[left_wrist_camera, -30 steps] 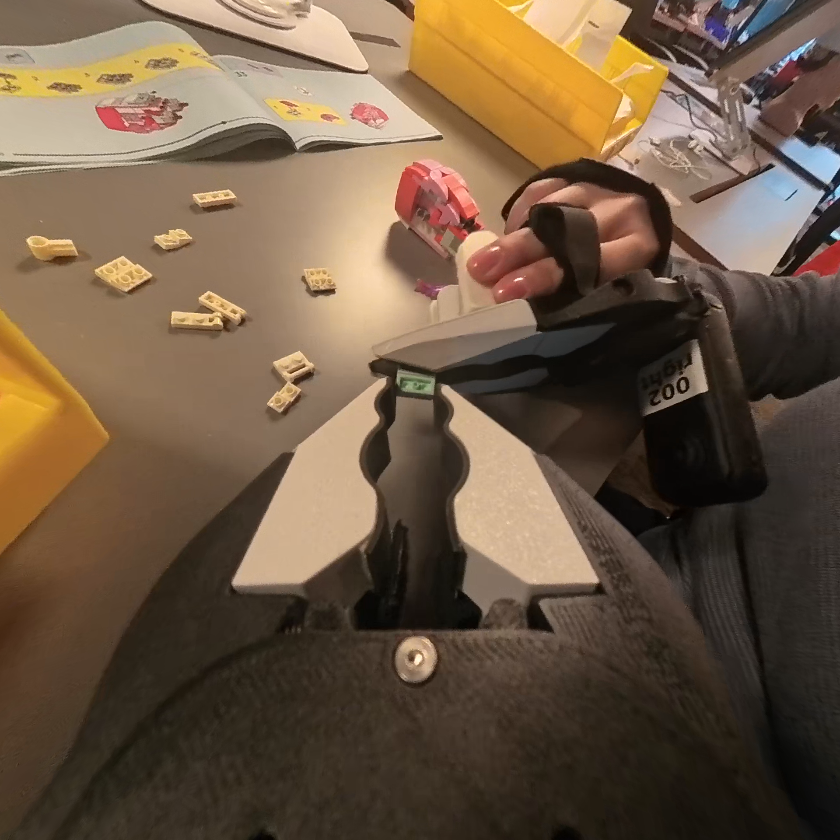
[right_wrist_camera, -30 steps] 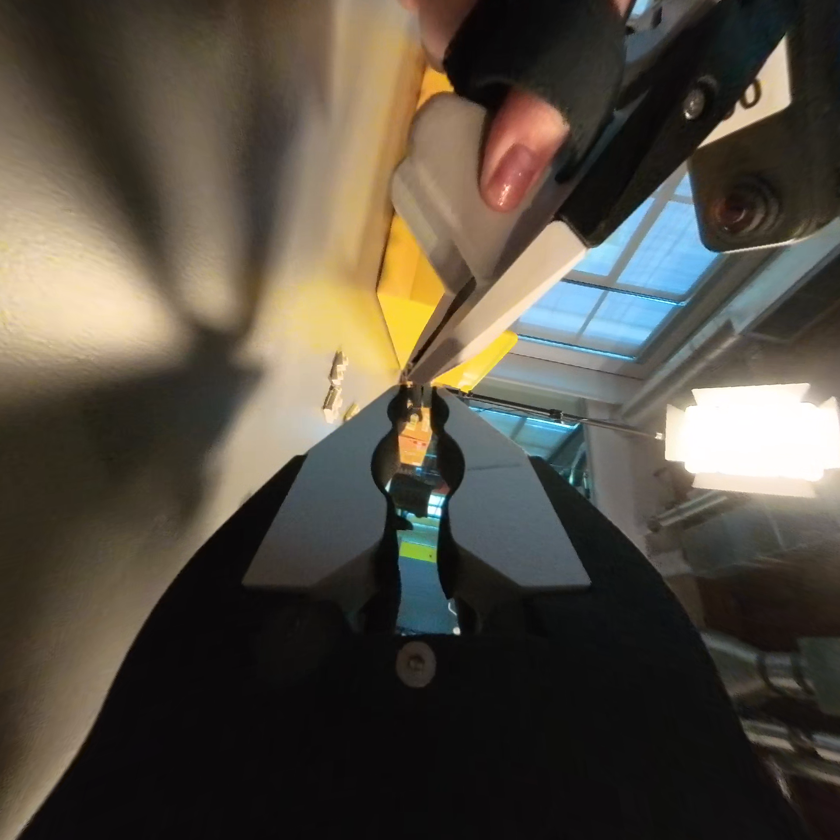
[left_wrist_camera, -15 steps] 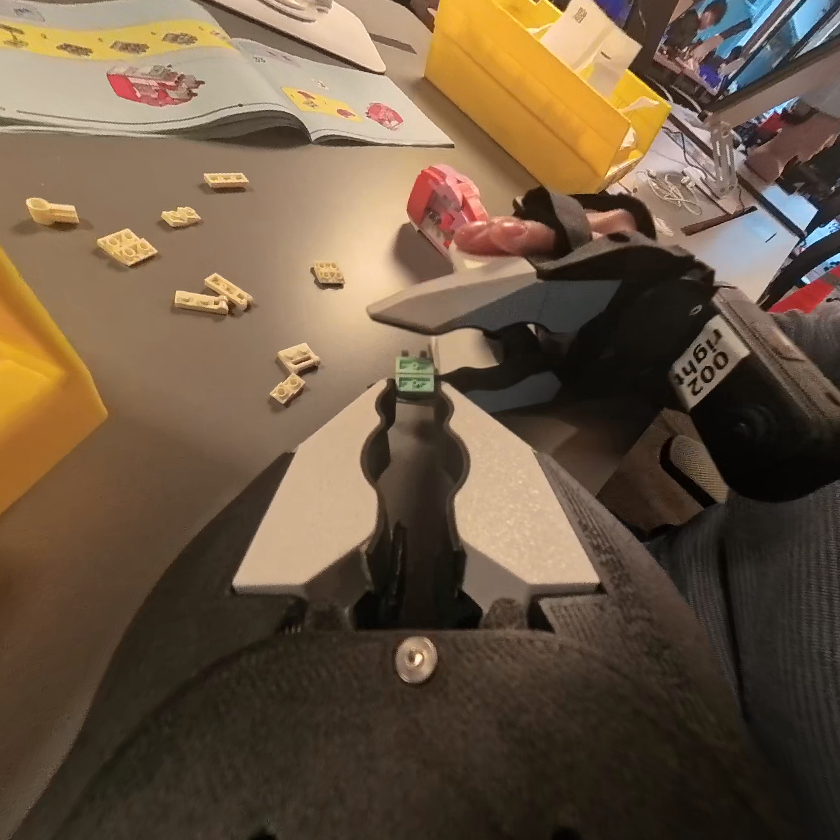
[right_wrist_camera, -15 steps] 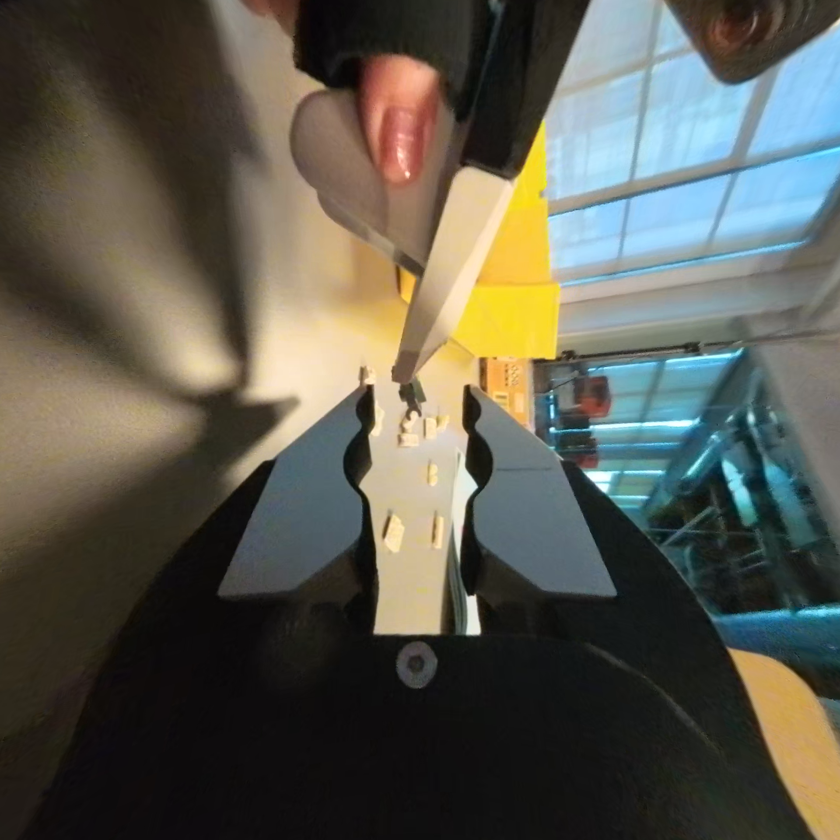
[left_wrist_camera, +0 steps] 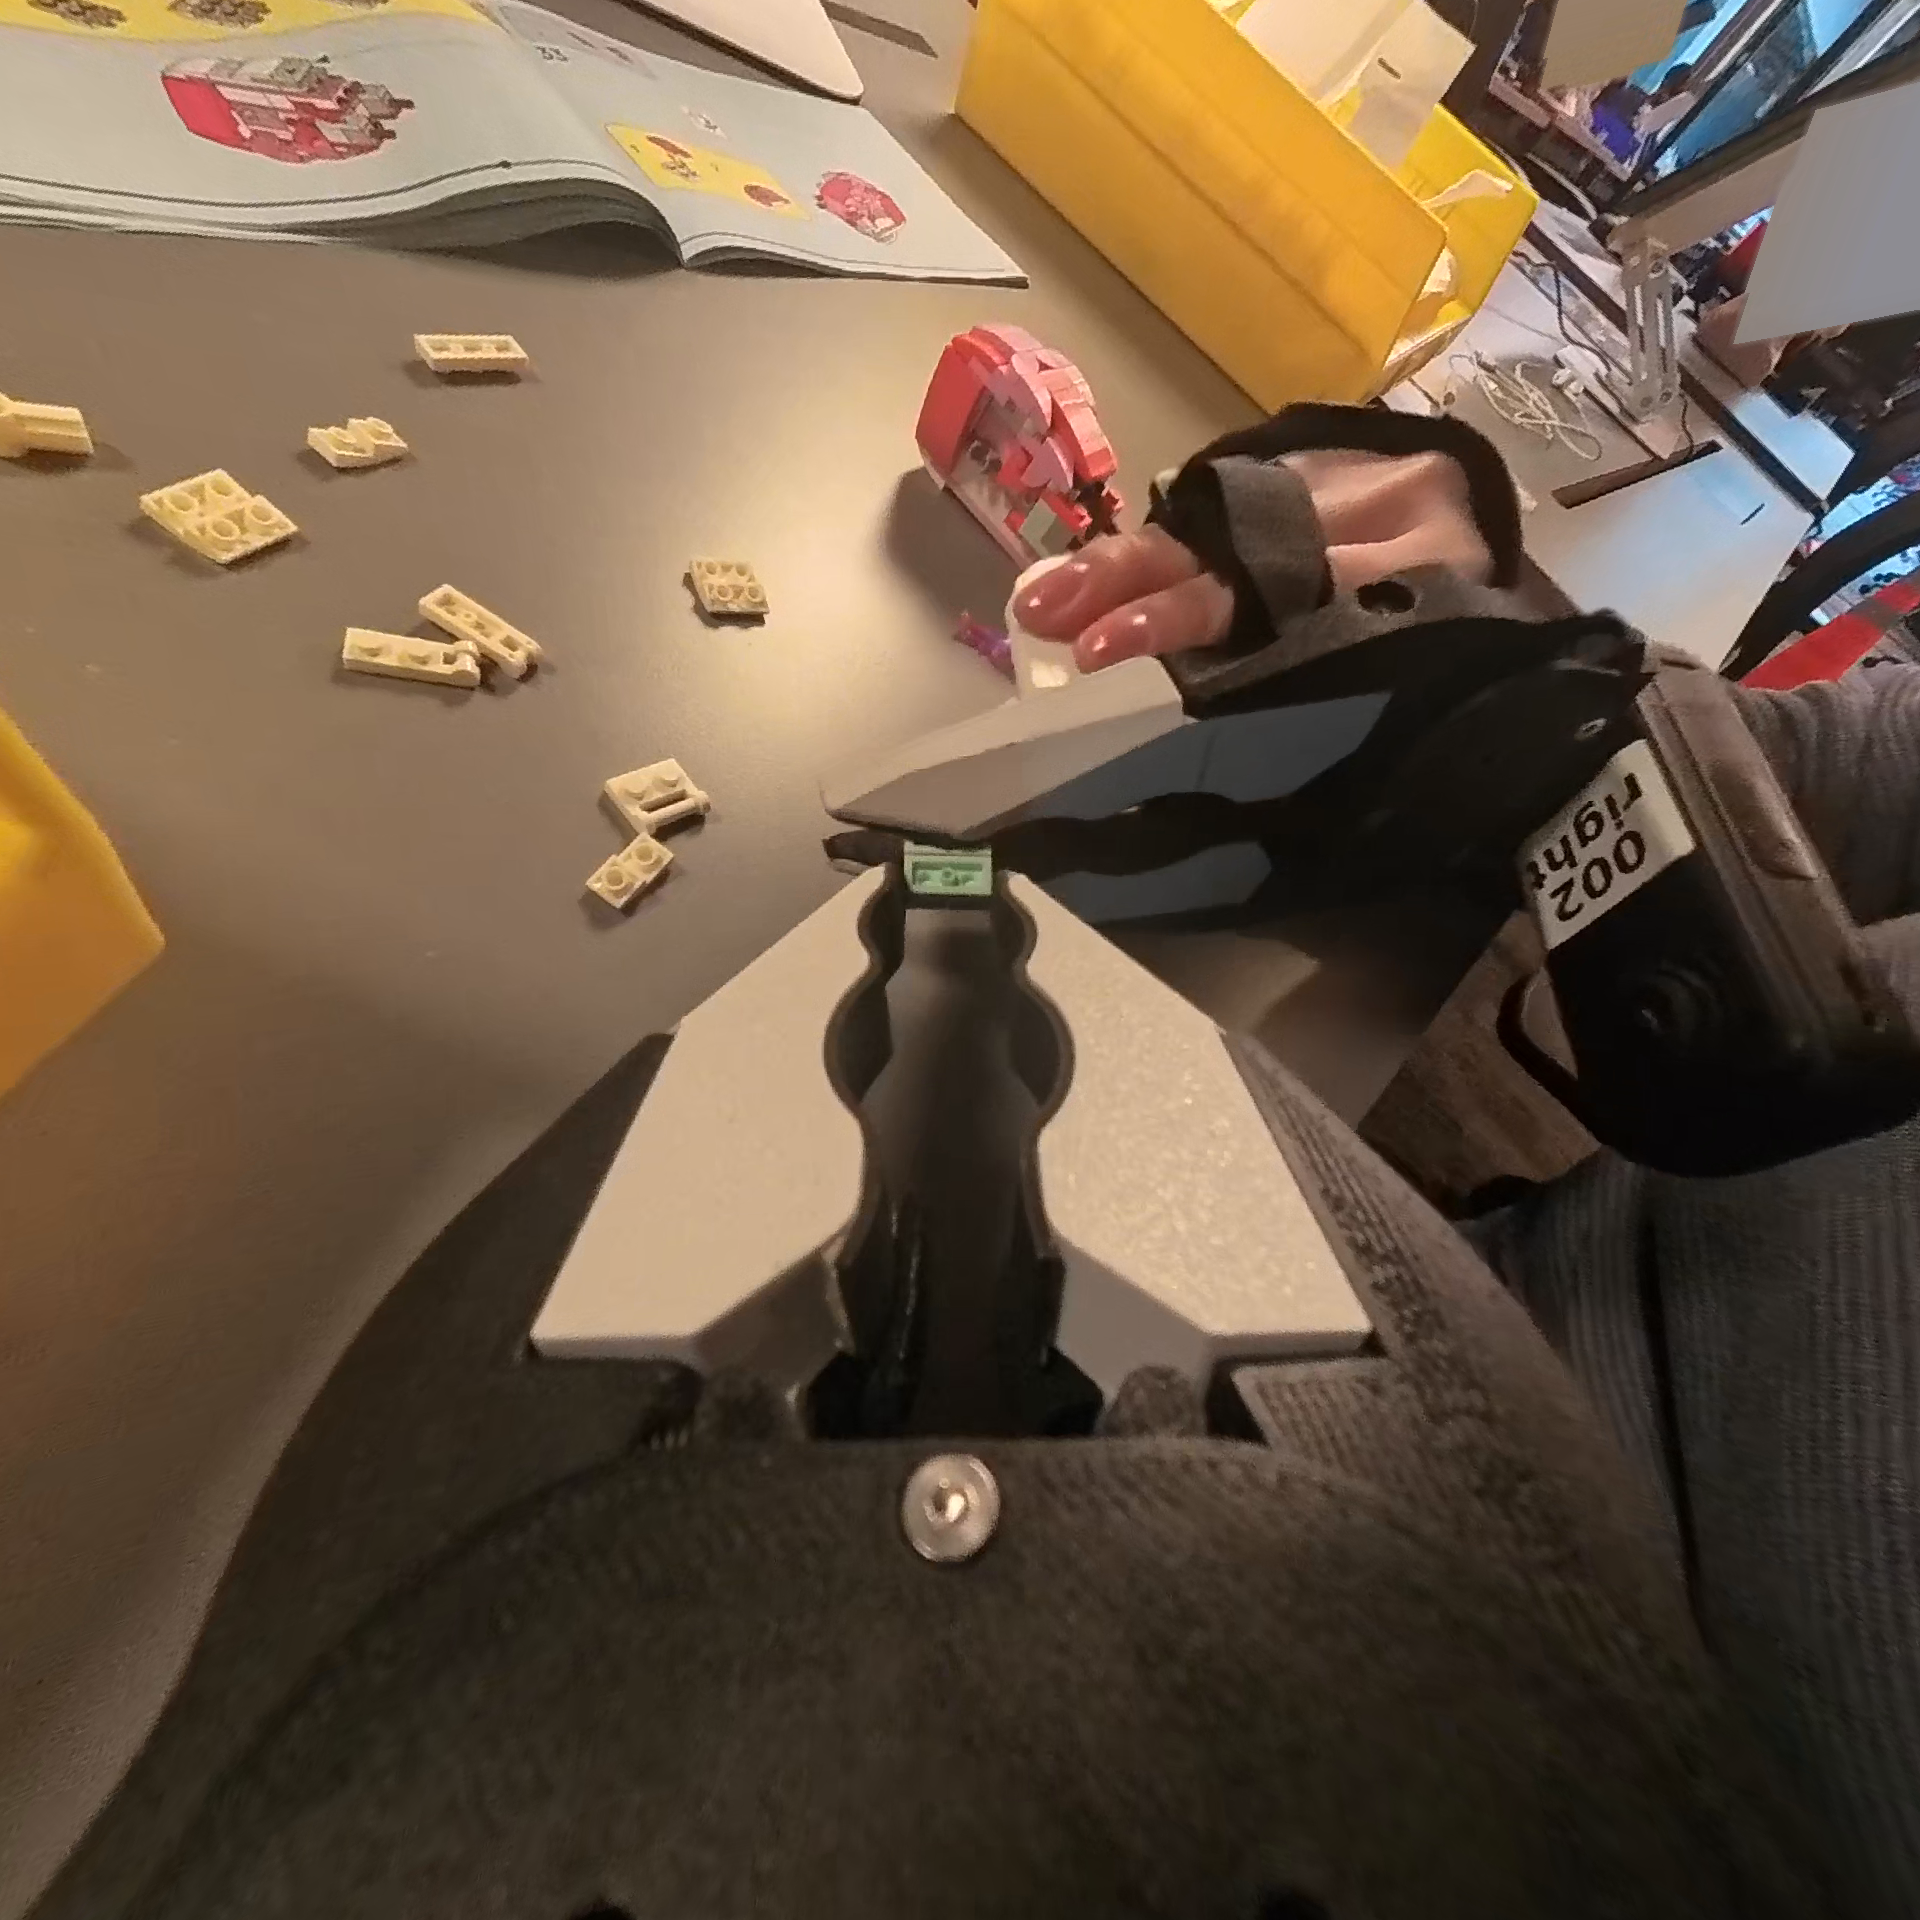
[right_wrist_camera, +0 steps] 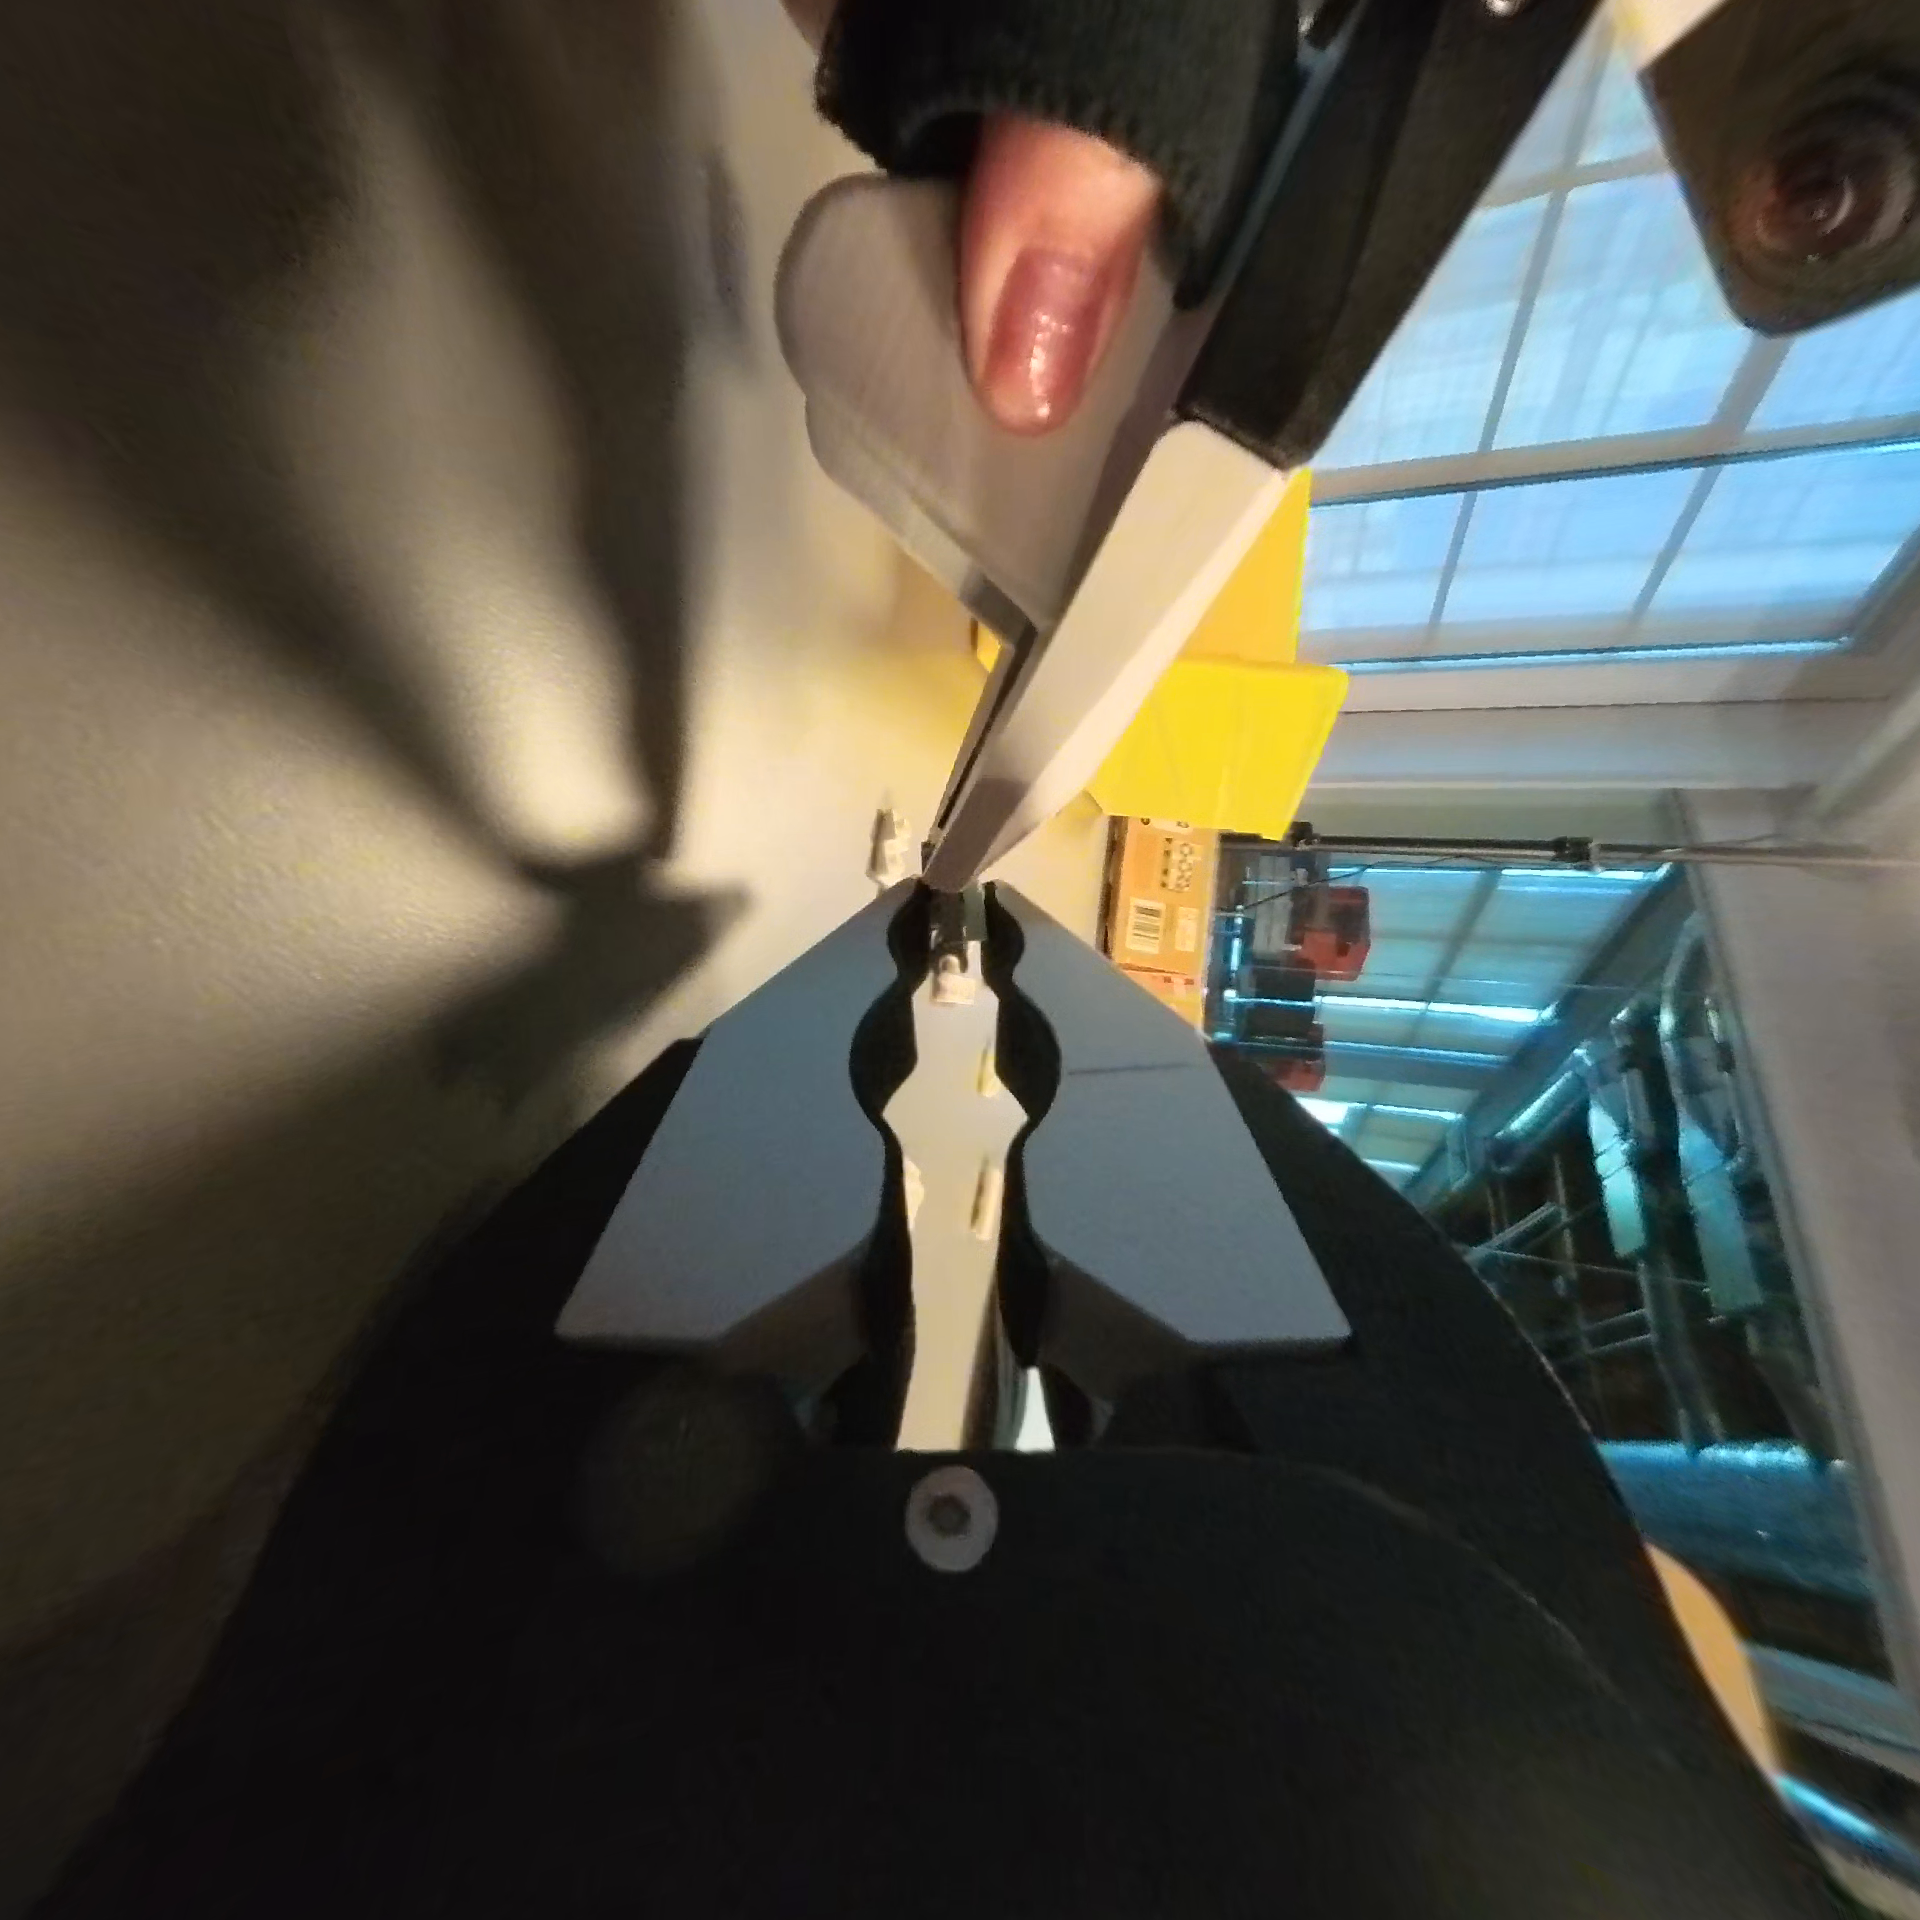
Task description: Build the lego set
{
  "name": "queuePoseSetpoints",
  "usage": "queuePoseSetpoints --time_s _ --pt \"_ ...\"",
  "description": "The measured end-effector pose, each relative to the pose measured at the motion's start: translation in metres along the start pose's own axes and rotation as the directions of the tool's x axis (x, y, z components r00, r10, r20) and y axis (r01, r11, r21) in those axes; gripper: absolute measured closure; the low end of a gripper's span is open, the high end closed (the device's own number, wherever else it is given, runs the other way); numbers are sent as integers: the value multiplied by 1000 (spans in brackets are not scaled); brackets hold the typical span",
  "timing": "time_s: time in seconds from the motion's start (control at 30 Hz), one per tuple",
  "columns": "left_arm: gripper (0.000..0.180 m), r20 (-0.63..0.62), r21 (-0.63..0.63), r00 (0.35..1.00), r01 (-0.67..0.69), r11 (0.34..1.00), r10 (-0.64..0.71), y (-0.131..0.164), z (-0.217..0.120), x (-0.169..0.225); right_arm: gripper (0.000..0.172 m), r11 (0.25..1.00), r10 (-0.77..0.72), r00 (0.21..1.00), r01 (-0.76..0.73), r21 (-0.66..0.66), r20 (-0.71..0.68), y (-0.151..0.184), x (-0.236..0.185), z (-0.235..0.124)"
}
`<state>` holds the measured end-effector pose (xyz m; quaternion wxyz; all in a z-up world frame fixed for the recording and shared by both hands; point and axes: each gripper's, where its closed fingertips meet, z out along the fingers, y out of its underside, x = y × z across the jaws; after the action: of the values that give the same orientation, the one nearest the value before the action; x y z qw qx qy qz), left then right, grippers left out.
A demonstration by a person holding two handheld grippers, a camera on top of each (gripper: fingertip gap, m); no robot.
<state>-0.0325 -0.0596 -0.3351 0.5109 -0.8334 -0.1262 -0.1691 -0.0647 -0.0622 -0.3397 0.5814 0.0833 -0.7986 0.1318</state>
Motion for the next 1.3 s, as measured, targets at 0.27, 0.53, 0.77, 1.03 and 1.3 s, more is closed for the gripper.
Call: queuePoseSetpoints --time_s 0.27,0.53,0.77,1.03,1.3 --pt "160 -20 -41 999 -41 998 41 3 -2 6 165 988 -152 987 153 8 -44 -4 2 -2" --pt "164 -7 -55 997 -72 996 72 6 -3 5 166 973 -231 971 232 7 -61 -7 2 -4" --pt "165 -44 -32 998 -34 999 33 4 -7 8 165 959 -281 953 283 2 -115 -10 6 -5" --pt "166 -158 -27 986 52 998 -55 7 -9 15 165 949 -312 943 315 12 -112 -15 3 -11" --pt "165 -284 -31 946 155 987 -158 4 -14 23 165 940 -333 932 341 28 -143 -19 6 -17"
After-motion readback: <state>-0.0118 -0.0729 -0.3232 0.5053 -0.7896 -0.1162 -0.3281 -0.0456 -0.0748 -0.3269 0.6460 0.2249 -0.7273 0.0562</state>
